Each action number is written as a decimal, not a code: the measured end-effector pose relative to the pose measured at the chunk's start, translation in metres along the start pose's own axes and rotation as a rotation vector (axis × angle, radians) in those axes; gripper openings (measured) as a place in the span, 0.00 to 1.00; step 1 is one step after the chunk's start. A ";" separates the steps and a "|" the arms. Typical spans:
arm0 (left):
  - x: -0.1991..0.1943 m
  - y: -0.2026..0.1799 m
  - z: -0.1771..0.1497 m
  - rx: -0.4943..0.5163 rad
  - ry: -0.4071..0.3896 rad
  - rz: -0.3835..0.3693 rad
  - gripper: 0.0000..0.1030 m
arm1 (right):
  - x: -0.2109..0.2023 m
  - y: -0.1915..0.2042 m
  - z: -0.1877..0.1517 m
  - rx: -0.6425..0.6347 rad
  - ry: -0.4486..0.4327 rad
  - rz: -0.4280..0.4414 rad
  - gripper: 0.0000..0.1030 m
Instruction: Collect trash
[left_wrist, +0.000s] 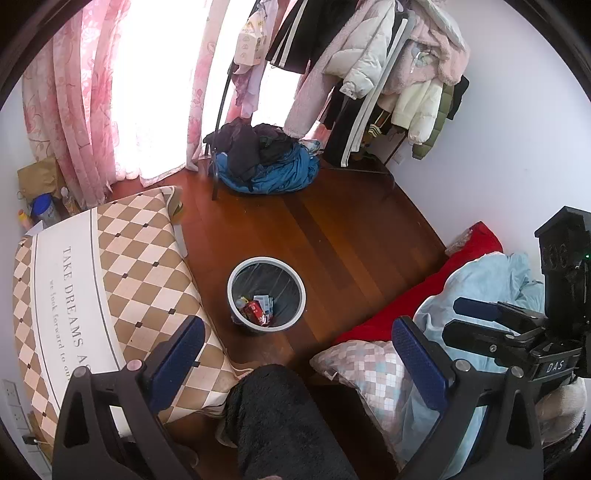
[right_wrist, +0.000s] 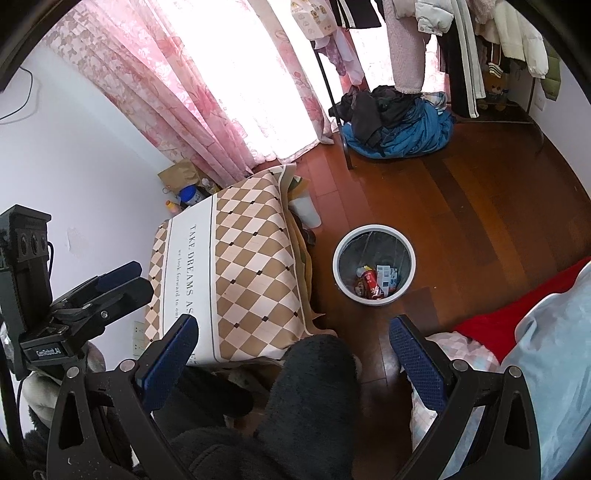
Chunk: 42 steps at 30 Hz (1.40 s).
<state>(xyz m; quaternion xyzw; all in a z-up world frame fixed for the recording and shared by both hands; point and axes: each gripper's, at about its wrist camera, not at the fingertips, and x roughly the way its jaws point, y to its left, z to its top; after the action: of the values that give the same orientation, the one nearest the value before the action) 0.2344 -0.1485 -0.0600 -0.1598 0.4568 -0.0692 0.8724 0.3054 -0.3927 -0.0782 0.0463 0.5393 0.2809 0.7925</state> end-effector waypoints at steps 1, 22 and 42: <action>0.000 0.001 0.000 0.001 0.000 0.001 1.00 | -0.001 0.000 0.000 -0.002 -0.001 -0.001 1.00; -0.008 0.000 0.002 0.016 -0.006 -0.015 1.00 | -0.006 0.007 0.003 -0.020 -0.009 -0.009 1.00; -0.009 0.003 0.002 0.016 -0.006 -0.019 1.00 | -0.007 0.012 0.003 -0.023 -0.009 -0.010 1.00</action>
<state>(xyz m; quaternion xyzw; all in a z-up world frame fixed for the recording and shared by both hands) 0.2307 -0.1430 -0.0529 -0.1574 0.4521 -0.0805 0.8743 0.3013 -0.3853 -0.0671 0.0358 0.5326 0.2830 0.7968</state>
